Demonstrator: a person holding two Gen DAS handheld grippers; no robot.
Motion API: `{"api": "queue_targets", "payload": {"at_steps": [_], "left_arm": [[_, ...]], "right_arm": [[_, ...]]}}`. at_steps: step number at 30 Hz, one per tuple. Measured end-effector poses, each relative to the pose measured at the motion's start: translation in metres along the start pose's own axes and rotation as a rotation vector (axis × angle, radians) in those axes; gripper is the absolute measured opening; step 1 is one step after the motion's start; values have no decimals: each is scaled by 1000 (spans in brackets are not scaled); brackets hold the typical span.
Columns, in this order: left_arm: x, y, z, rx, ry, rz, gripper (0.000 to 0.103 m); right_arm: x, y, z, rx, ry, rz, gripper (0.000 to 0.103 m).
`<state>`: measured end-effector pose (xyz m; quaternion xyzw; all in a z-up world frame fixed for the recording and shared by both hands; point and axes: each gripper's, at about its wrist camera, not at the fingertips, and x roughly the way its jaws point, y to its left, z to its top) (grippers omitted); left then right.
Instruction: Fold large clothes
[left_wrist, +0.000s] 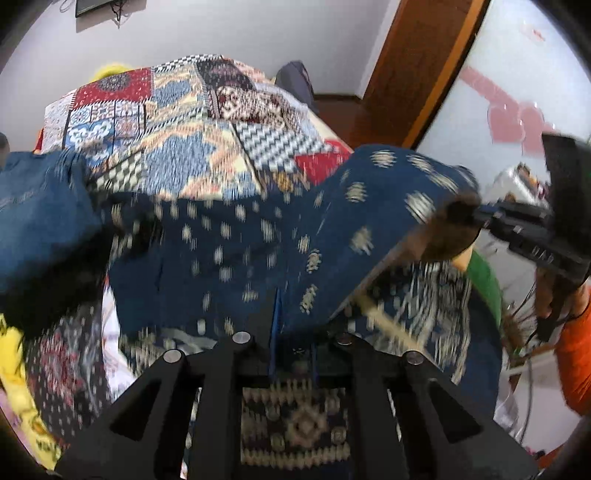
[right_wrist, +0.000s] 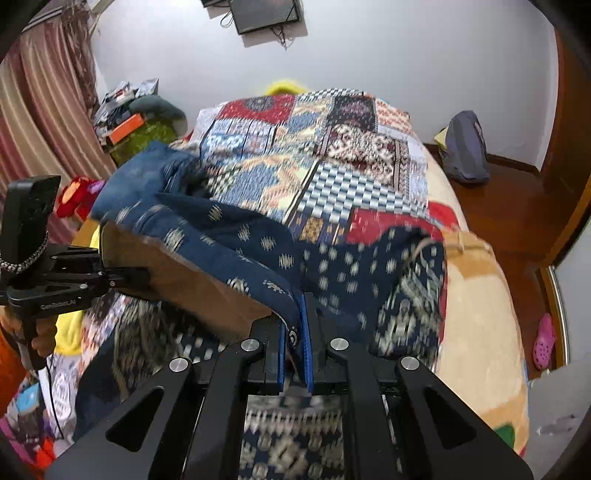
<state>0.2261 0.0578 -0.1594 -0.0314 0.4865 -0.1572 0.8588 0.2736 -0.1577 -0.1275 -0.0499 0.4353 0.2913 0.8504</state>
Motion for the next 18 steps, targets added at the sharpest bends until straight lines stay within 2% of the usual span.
{"api": "queue_targets", "payload": {"at_steps": [3,4,9,13,15,18], "left_arm": [[-7,-8,-24,24,12,18,37],[-11,-10,-31,31,9,26,41],[-31,-12,-49,34,-5,41,41],[-55,-13,-49,37,-56,55,46],[-65,-12,-43,45,-85,56,50],[-75,-10,-31,54,-135,106,55]], "right_arm": [[-5,5,-15,-2,30,0,9],[-7,6,-20,-6,38,-5,9],[-18,15,-36,-26,66,-13,20],[-33,23,-38,-54,44,-19,26],[-40,26,-34,-66,20,-26,37],[-50,30,-26,-70,-35,-32,47]]}}
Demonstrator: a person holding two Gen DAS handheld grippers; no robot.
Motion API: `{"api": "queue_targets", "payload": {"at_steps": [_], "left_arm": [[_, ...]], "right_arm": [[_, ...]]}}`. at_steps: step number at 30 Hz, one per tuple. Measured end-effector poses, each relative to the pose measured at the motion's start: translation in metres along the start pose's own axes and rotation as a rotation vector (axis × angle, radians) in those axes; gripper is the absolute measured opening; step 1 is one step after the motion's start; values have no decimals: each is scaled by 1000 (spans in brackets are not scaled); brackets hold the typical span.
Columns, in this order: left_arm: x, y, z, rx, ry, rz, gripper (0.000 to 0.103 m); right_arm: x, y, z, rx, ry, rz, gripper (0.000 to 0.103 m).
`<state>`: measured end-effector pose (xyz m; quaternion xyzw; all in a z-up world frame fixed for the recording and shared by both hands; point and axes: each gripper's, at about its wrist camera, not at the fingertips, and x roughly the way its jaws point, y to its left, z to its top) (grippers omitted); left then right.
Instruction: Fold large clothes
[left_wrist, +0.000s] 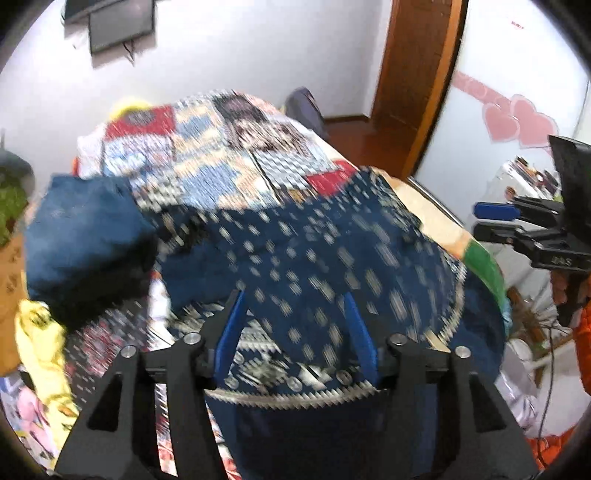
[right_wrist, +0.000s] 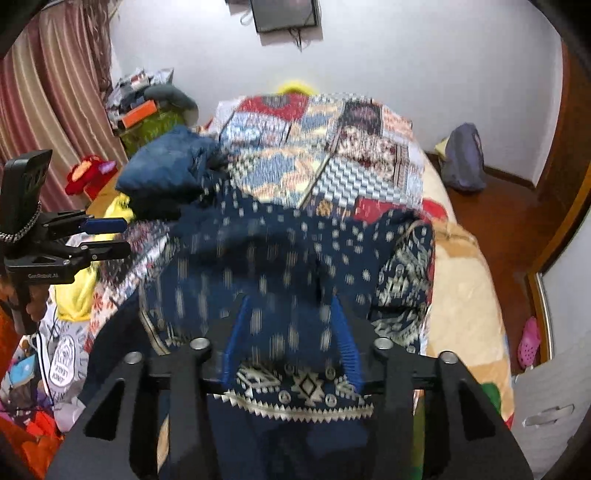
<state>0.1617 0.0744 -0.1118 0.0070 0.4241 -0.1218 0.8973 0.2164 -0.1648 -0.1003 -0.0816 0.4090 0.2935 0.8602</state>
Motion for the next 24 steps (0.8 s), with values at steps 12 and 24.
{"api": "queue_targets", "payload": {"at_steps": [12,24], "left_arm": [[87,6,3,-143,124,-40,59],[132,18,-33,-137,230,38,74]], "right_arm": [[70,-14,-3,153,97,38,66],[108,-31,-41,230,268,98,66]]}}
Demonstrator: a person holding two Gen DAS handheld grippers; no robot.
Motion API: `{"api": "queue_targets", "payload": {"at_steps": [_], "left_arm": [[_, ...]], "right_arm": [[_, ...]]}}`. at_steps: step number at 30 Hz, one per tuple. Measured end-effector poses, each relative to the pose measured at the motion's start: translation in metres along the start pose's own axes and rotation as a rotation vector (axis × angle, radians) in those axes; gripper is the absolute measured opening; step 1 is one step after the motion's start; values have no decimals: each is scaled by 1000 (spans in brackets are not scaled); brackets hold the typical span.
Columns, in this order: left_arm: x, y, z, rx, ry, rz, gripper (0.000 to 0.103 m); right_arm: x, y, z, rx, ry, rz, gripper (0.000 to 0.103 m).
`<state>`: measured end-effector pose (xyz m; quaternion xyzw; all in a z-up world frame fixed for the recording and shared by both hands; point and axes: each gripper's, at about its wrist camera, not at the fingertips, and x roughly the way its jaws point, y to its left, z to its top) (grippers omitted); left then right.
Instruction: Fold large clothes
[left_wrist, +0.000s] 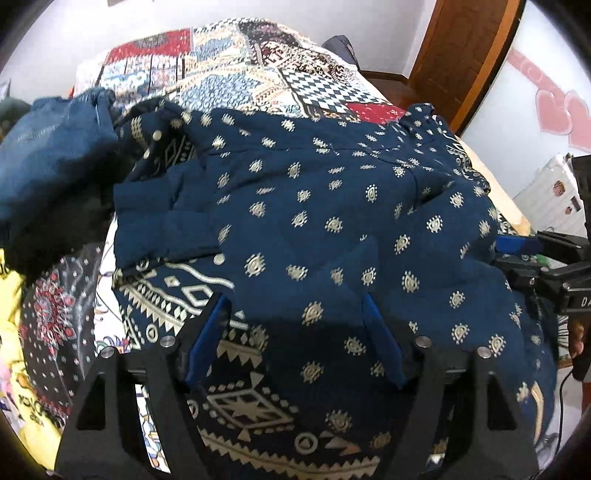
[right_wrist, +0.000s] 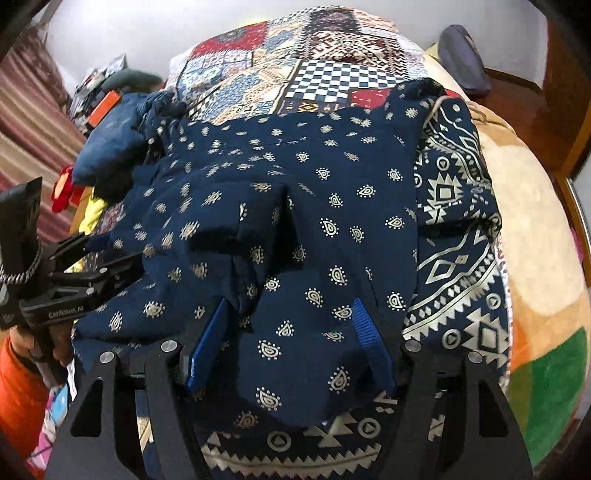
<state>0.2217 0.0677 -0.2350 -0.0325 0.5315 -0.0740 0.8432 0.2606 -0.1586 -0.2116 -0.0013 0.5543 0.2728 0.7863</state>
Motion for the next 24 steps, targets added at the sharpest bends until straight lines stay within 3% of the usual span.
{"api": "queue_targets", "payload": {"at_steps": [6,12,17,24], "left_arm": [[-34,27,4,-59,-60,15,74],[-64,85,18,-220,-158,47,79],[-49,129,24,-339,-138,69,80],[3,157,26,-478,-62,-97,79]], "right_arm": [[-34,-12,18,-19,-51,-54,66],[-54,-50,36,73,-141,-84,66],[-45,-91,48,197,-157,-105,66],[-10,-131,62,306,-127,-88,66]]}}
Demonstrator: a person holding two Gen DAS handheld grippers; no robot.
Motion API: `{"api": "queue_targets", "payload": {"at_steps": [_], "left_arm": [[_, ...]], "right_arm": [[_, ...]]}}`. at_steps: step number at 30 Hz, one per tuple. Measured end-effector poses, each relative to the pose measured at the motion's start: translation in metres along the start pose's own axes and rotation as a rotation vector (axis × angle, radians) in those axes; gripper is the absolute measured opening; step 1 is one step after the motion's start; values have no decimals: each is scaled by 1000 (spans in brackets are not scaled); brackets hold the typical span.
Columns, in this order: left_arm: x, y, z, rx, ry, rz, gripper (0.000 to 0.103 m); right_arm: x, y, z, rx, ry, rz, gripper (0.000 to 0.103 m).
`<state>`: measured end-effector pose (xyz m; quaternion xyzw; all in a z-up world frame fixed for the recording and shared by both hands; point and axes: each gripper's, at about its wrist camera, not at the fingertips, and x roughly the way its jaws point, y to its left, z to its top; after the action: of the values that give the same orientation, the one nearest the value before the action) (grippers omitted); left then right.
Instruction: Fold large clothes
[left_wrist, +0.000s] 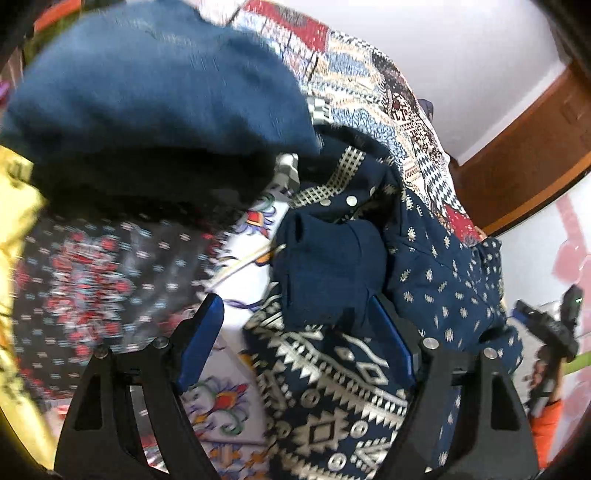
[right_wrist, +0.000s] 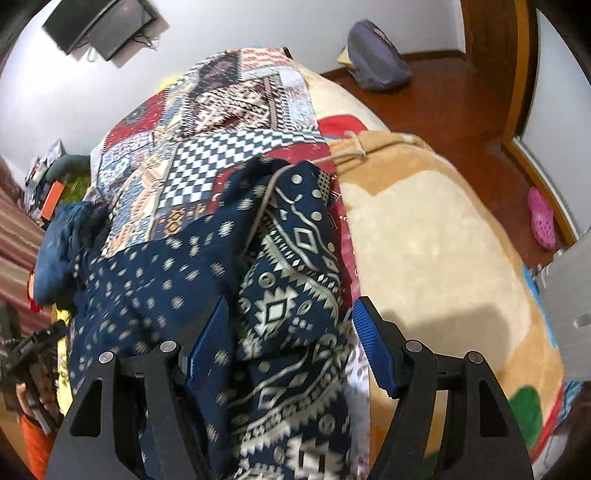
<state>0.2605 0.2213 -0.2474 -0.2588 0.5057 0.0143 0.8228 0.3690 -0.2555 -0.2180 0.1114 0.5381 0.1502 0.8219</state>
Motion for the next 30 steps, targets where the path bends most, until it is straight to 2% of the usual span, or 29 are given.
{"api": "queue_targets", "payload": {"at_steps": [3,7,14,16,17,18,20,21,25,30], "left_arm": [[19,-2,7,-3,25,-55,79],[47,-5,17,2,59,-74,79],[59,-24,34,81,17,-82,79],[62,-30,37,105,2,-61,66],[62,-33,39,111,-4,-46,59],[61,-36,38,108,-3,-35,47],[52,-41,37,109,-17,-42,30],[46,-44,35,112,-22,-49,20],[15,-51,36,125,-62,-83,16],[-21,-69,50,138,-117,-98,14]], "right_arm": [[19,-1,5,-20,48,10,66],[37,2,13,-41,66,19,67],[58,5,25,-61,43,18,66],[62,6,28,-62,33,9,59],[63,5,29,-59,20,2,49],[63,4,30,-55,10,-1,35],[63,4,32,-31,12,30,20],[60,5,32,-21,10,49,17],[28,26,29,-97,-81,30,14],[-19,52,42,-146,-176,67,12]]}}
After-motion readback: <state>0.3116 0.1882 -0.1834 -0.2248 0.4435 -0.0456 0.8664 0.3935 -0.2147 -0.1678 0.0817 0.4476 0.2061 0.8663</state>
